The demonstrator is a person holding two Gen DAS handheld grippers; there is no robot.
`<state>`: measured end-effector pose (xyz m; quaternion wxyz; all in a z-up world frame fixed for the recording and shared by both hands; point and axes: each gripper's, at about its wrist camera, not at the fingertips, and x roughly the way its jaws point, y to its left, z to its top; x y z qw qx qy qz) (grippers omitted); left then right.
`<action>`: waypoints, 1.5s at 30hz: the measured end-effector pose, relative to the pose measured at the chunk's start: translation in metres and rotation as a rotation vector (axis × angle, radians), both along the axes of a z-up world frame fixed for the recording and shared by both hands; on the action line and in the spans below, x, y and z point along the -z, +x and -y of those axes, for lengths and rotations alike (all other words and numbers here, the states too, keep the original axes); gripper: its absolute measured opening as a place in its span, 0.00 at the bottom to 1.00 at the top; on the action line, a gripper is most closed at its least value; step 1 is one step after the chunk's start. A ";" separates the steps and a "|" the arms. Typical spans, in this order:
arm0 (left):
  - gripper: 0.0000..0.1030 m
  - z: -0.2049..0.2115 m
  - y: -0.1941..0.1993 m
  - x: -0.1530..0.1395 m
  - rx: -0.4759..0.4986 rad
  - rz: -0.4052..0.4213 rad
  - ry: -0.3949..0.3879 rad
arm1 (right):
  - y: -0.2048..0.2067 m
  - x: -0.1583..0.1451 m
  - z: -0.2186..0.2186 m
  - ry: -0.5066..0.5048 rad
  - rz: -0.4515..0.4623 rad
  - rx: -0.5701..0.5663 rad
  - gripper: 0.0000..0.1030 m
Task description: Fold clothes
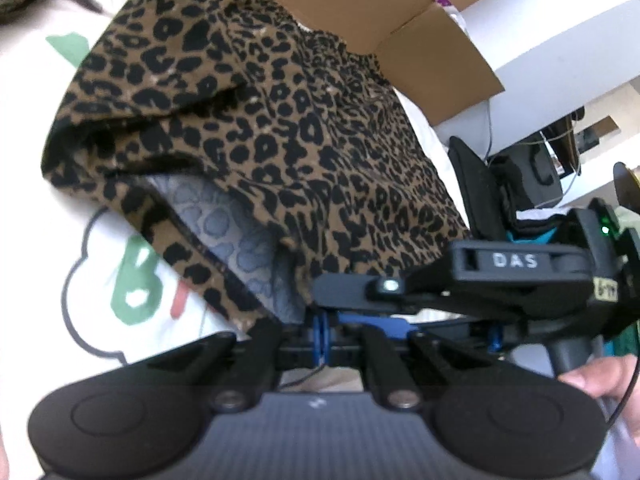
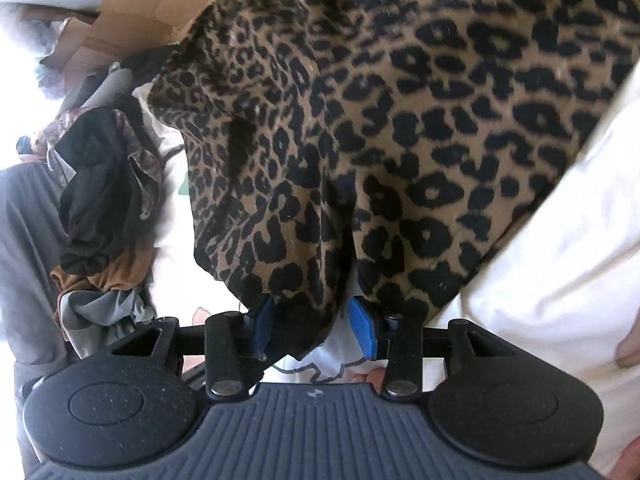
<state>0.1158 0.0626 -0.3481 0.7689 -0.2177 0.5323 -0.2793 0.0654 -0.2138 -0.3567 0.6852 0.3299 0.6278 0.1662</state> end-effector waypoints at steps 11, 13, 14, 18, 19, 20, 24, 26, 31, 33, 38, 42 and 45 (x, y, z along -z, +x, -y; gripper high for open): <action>0.05 -0.042 -0.001 -0.040 -0.017 0.010 0.076 | -0.002 0.016 0.008 0.001 -0.033 0.011 0.10; 0.10 -0.052 0.011 -0.050 -0.052 0.027 0.096 | -0.001 0.013 0.007 -0.008 -0.025 -0.003 0.13; 0.14 -0.056 0.017 -0.053 -0.077 0.028 0.110 | 0.000 0.010 0.006 -0.010 -0.019 -0.010 0.15; 0.14 -0.062 0.035 -0.053 -0.150 0.028 0.170 | -0.001 0.001 0.005 -0.025 0.002 -0.026 0.21; 0.14 -0.061 0.040 -0.052 -0.162 0.028 0.187 | -0.001 -0.001 0.006 -0.027 0.002 -0.028 0.21; 0.14 -0.059 0.045 -0.052 -0.172 0.027 0.204 | -0.001 -0.003 0.007 -0.027 0.003 -0.029 0.21; 0.29 -0.045 0.069 -0.055 -0.164 0.059 0.216 | -0.002 -0.015 0.012 -0.037 0.029 -0.039 0.21; 0.34 -0.036 0.083 -0.057 -0.164 0.076 0.217 | -0.003 -0.021 0.013 -0.052 0.051 -0.043 0.21; 0.39 -0.013 0.118 -0.055 -0.193 0.116 0.244 | -0.007 -0.030 0.017 -0.055 0.071 -0.028 0.21; 0.56 -0.002 0.131 -0.048 -0.178 0.117 0.267 | -0.009 -0.032 0.017 -0.063 0.079 -0.033 0.21; 0.56 0.011 0.153 -0.031 -0.180 0.132 0.282 | -0.013 -0.030 0.022 -0.098 0.091 -0.049 0.21; 0.56 0.018 0.158 -0.023 -0.205 0.130 0.302 | -0.015 -0.027 0.031 -0.111 0.083 -0.035 0.21; 0.59 0.024 0.162 -0.013 -0.192 0.126 0.327 | -0.014 -0.025 0.033 -0.117 0.081 -0.029 0.21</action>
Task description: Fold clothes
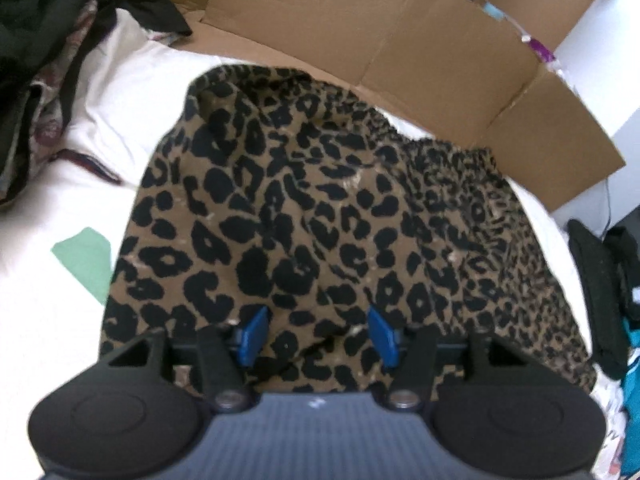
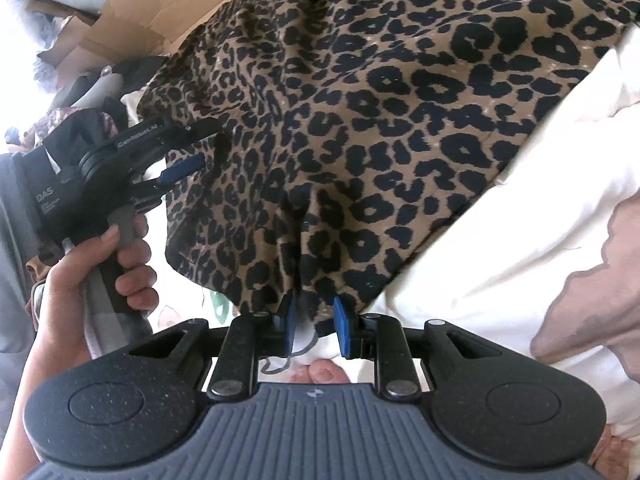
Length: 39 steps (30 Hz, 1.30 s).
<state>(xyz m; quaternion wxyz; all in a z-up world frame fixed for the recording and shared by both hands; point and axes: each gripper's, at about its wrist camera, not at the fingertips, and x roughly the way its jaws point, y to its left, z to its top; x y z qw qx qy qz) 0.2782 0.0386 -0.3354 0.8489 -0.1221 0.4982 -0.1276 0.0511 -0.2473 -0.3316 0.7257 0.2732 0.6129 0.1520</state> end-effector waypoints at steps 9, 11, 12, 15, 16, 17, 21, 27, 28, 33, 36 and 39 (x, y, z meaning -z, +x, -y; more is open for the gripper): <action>0.47 0.015 0.004 0.004 0.002 0.036 0.112 | 0.001 0.004 0.002 -0.011 -0.006 0.003 0.21; 0.25 0.011 0.002 0.001 -0.013 0.031 0.106 | 0.000 0.004 0.002 -0.012 -0.006 0.006 0.21; 0.17 0.007 0.001 -0.001 -0.015 0.029 0.093 | 0.000 0.005 0.003 -0.013 -0.006 0.006 0.21; 0.07 0.001 -0.006 -0.009 -0.010 0.048 0.093 | 0.001 0.004 0.003 -0.018 0.001 0.000 0.21; 0.07 -0.002 -0.009 -0.014 -0.007 0.058 0.093 | 0.002 0.004 0.003 -0.020 0.005 -0.004 0.21; 0.07 -0.005 -0.011 -0.018 -0.007 0.068 0.083 | 0.002 0.003 0.002 -0.021 0.009 -0.006 0.21; 0.04 -0.022 -0.024 -0.039 -0.009 0.110 0.090 | 0.003 0.000 0.001 -0.022 0.016 -0.013 0.21; 0.03 -0.056 -0.032 -0.066 -0.069 0.143 0.074 | 0.003 -0.001 0.003 0.030 -0.012 0.026 0.21; 0.03 -0.062 -0.033 -0.069 -0.081 0.144 0.067 | 0.005 -0.003 0.004 0.043 -0.011 0.033 0.21; 0.03 -0.088 -0.032 -0.075 -0.089 0.153 0.137 | 0.012 -0.005 0.007 0.133 -0.035 0.090 0.21; 0.03 -0.110 -0.031 -0.073 -0.133 0.131 0.137 | 0.016 -0.007 0.005 0.161 -0.036 0.104 0.21; 0.03 -0.130 -0.028 -0.073 -0.183 0.124 0.165 | 0.019 -0.010 0.001 0.136 -0.018 0.079 0.21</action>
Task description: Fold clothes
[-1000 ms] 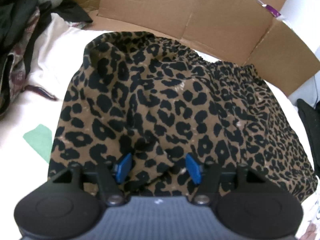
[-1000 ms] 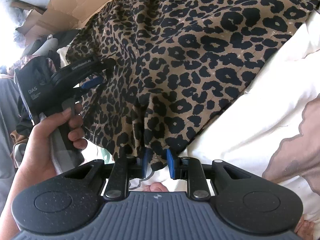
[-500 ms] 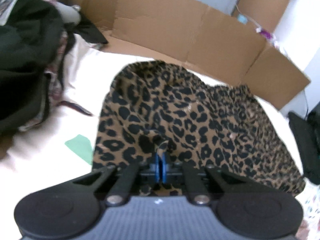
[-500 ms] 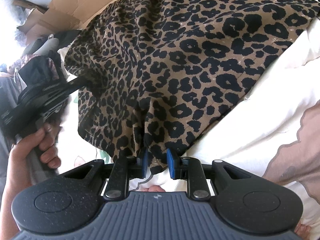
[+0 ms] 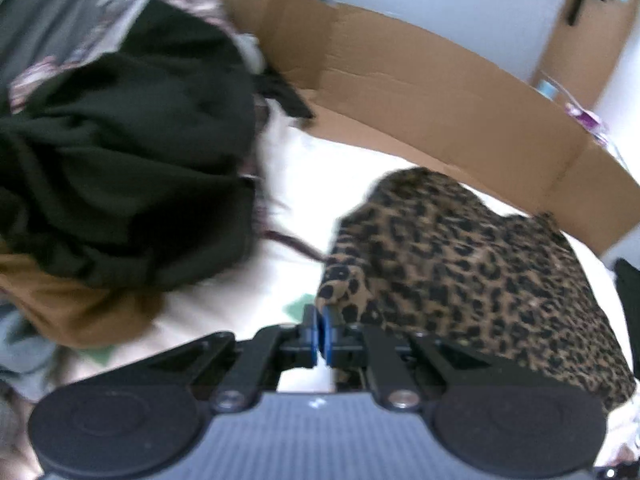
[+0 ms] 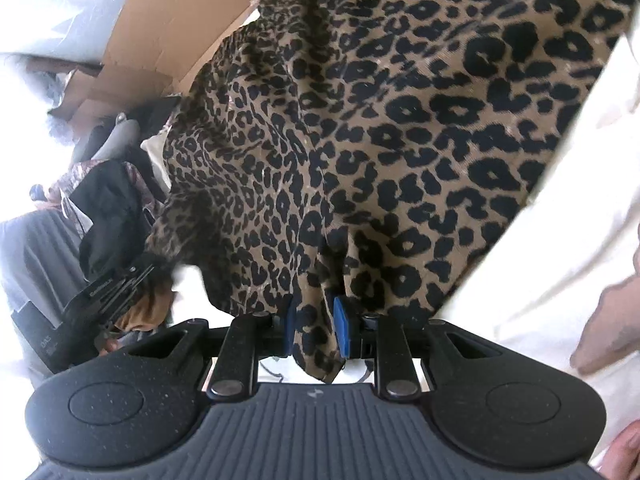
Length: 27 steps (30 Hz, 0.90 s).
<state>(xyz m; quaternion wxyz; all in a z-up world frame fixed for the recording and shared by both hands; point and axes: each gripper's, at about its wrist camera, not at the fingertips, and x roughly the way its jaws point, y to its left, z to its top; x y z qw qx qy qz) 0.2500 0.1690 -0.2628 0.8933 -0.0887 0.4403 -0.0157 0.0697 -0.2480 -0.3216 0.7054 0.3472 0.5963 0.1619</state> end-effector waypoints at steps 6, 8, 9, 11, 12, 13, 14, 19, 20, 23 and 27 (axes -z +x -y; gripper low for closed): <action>0.17 -0.025 0.005 0.016 -0.070 -0.038 0.035 | -0.001 0.005 -0.001 -0.033 -0.004 -0.030 0.21; 0.31 -0.031 0.004 0.021 -0.083 -0.036 0.025 | -0.001 0.006 0.000 -0.033 -0.010 -0.032 0.21; 0.43 -0.033 0.004 0.024 -0.085 -0.032 0.016 | -0.001 0.006 0.002 -0.028 -0.014 -0.029 0.21; 0.52 -0.035 0.003 0.029 -0.081 -0.023 -0.002 | 0.000 0.005 0.004 -0.034 -0.011 -0.026 0.21; 0.54 -0.034 0.004 0.032 -0.073 -0.023 -0.002 | 0.001 0.003 0.005 -0.044 -0.007 -0.028 0.21; 0.55 -0.034 0.005 0.035 -0.065 -0.027 0.000 | 0.002 0.001 0.005 -0.057 -0.001 -0.033 0.21; 0.56 -0.034 0.006 0.039 -0.058 -0.036 0.001 | 0.003 0.000 0.006 -0.067 0.004 -0.037 0.21; 0.57 -0.038 0.019 0.062 -0.041 -0.070 -0.031 | 0.005 -0.005 0.003 -0.133 0.035 -0.064 0.36; 0.57 -0.038 0.021 0.066 -0.041 -0.074 -0.033 | 0.004 -0.004 0.003 -0.146 0.038 -0.067 0.36; 0.56 -0.039 0.024 0.073 -0.028 -0.076 -0.048 | 0.002 0.001 0.005 -0.186 0.038 -0.062 0.36; 0.38 -0.036 0.023 0.078 -0.019 -0.076 -0.040 | -0.002 0.011 0.010 -0.228 0.018 -0.046 0.36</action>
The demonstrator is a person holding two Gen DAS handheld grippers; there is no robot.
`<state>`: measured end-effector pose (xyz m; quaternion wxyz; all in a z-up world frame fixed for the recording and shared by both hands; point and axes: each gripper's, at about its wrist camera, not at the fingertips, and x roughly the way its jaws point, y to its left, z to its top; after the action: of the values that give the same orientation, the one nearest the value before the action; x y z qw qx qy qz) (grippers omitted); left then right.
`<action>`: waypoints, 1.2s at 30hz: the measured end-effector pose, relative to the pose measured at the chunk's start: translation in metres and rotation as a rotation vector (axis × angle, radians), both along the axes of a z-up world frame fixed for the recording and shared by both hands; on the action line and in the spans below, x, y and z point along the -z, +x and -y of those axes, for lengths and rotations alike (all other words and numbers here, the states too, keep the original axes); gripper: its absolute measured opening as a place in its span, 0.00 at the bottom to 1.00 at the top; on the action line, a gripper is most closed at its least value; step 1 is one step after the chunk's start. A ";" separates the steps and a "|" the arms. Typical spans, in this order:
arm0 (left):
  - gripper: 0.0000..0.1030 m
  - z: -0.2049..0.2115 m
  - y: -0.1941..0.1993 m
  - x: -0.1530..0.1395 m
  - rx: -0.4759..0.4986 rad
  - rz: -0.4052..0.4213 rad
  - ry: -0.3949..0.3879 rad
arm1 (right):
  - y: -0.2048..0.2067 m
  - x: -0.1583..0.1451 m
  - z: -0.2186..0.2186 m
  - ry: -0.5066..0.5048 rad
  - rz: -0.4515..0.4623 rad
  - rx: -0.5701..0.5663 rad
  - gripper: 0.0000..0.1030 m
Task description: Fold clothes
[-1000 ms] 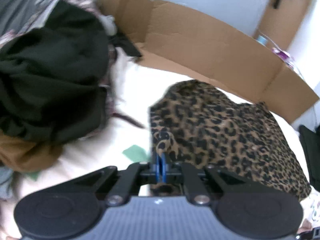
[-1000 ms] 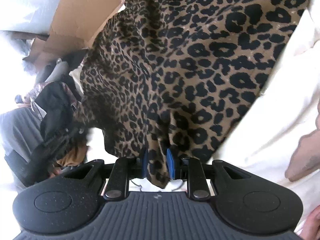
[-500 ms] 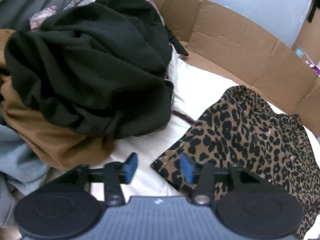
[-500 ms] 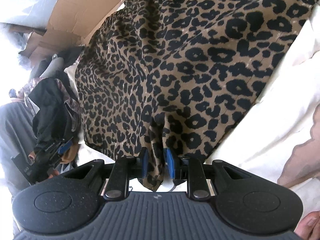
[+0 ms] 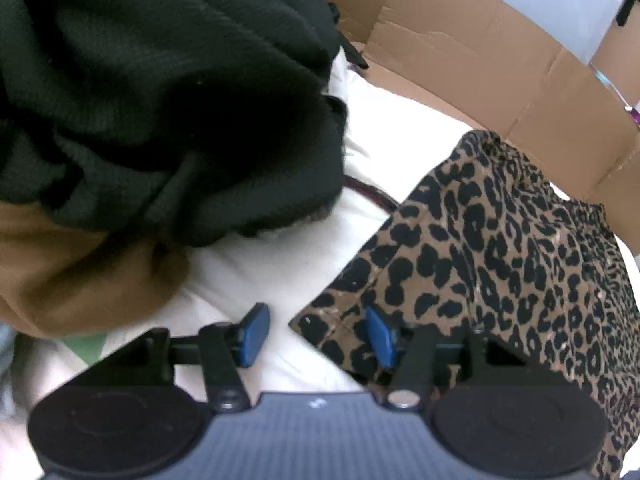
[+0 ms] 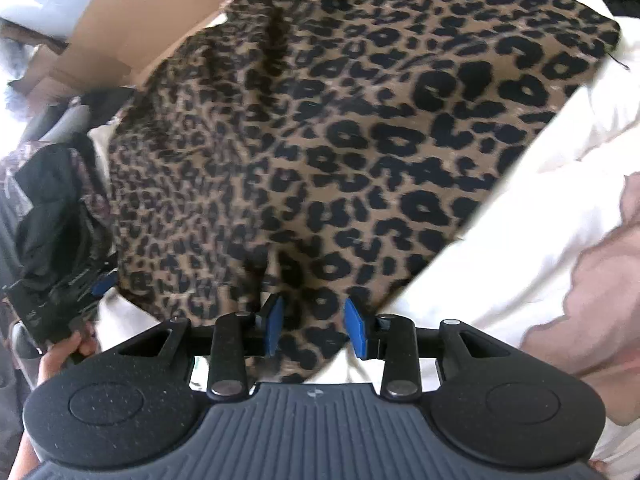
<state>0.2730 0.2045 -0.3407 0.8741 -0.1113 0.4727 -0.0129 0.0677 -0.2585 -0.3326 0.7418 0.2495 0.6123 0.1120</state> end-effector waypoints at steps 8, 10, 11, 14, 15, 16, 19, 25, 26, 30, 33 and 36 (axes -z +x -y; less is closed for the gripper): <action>0.05 -0.012 -0.008 -0.031 0.006 0.076 0.056 | -0.003 0.005 0.003 -0.018 -0.002 0.003 0.36; 0.05 -0.016 -0.004 -0.036 0.005 0.087 0.083 | -0.001 0.003 0.007 -0.031 0.010 0.000 0.36; 0.06 -0.016 -0.002 -0.034 0.015 0.079 0.091 | 0.000 0.002 0.009 -0.040 0.017 0.001 0.36; 0.16 -0.016 0.004 -0.025 0.030 0.018 0.094 | 0.003 0.001 0.020 -0.068 0.028 0.008 0.36; 0.19 -0.017 0.005 -0.024 0.022 0.005 0.094 | 0.004 0.000 0.024 -0.078 0.031 0.011 0.36; 0.22 -0.017 0.005 -0.023 0.007 -0.001 0.090 | 0.006 -0.001 0.028 -0.088 0.035 0.014 0.36; 0.33 -0.016 -0.002 -0.023 -0.030 -0.010 0.056 | 0.011 -0.006 0.041 -0.124 0.056 0.022 0.36; 0.33 -0.007 -0.028 -0.031 -0.068 -0.026 -0.024 | 0.021 -0.011 0.059 -0.162 0.091 0.030 0.37; 0.32 -0.004 -0.033 -0.033 -0.072 -0.026 -0.042 | 0.022 -0.011 0.060 -0.167 0.097 0.032 0.37; 0.31 0.010 -0.051 -0.044 -0.067 -0.023 -0.133 | 0.023 -0.006 0.062 -0.169 0.096 0.054 0.37; 0.31 0.028 -0.058 -0.042 -0.065 -0.041 -0.212 | 0.020 -0.002 0.057 -0.159 0.092 0.056 0.37; 0.31 0.036 -0.066 -0.040 -0.063 -0.081 -0.278 | 0.017 0.002 0.052 -0.137 0.093 0.050 0.37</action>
<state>0.2074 0.1690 -0.3004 0.8303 -0.2465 0.4976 -0.0462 0.0846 -0.3108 -0.3345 0.7873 0.2078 0.5771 0.0625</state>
